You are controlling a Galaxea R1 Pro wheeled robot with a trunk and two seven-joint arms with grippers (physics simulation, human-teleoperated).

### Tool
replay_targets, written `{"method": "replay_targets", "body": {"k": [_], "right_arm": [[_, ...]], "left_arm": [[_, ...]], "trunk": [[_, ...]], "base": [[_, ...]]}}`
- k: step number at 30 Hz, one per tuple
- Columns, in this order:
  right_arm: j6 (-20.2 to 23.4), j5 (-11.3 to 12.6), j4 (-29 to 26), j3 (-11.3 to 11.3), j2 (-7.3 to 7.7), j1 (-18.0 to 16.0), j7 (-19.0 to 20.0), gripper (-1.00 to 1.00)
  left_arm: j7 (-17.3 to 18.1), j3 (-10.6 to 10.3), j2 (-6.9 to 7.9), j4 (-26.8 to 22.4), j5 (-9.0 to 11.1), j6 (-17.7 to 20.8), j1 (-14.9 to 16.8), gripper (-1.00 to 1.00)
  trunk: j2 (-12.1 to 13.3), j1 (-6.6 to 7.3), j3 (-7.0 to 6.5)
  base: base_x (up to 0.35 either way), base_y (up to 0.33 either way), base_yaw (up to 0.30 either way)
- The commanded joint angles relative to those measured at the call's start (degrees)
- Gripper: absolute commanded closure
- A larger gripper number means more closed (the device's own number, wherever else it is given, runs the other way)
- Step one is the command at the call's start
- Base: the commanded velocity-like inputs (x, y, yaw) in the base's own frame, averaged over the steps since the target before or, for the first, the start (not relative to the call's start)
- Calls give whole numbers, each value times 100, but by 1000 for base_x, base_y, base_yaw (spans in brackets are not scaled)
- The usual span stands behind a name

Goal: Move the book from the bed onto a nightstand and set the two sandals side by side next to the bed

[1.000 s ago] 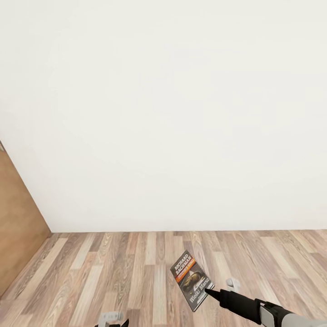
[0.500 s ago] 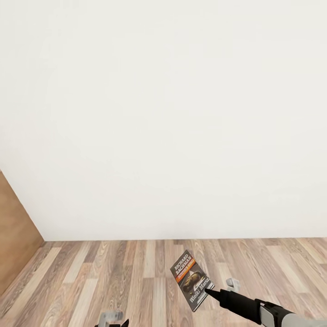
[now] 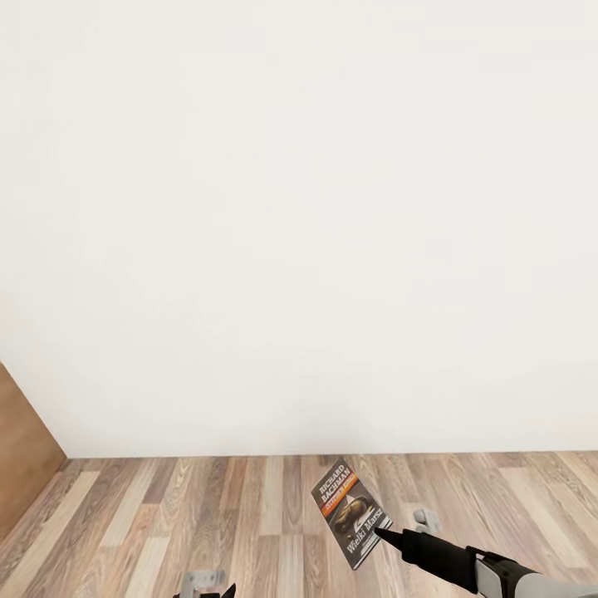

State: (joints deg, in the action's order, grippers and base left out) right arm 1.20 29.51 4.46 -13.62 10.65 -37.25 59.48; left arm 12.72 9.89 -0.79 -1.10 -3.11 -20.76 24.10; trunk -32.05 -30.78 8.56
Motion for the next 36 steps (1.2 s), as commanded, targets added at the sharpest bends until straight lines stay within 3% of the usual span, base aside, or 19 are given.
{"method": "replay_targets", "body": {"k": [1,26,36], "right_arm": [[11,60,14,-17,-2,-10,28,100],[11,57,12,-18,-10,-10,28,100],[11,59,13,-18,-10,-10,28,100]], "left_arm": [[20,48,0,5,-32,-15,6,-100],[20,48,0,4,-32,-15,2,-100],[20,48,0,3,-32,-15,6,-100]], "trunk": [[-9,-5,10],[-9,-5,10],[-9,-5,44]], "base": [[299,0,0],[299,0,-2],[107,0,-213]]}}
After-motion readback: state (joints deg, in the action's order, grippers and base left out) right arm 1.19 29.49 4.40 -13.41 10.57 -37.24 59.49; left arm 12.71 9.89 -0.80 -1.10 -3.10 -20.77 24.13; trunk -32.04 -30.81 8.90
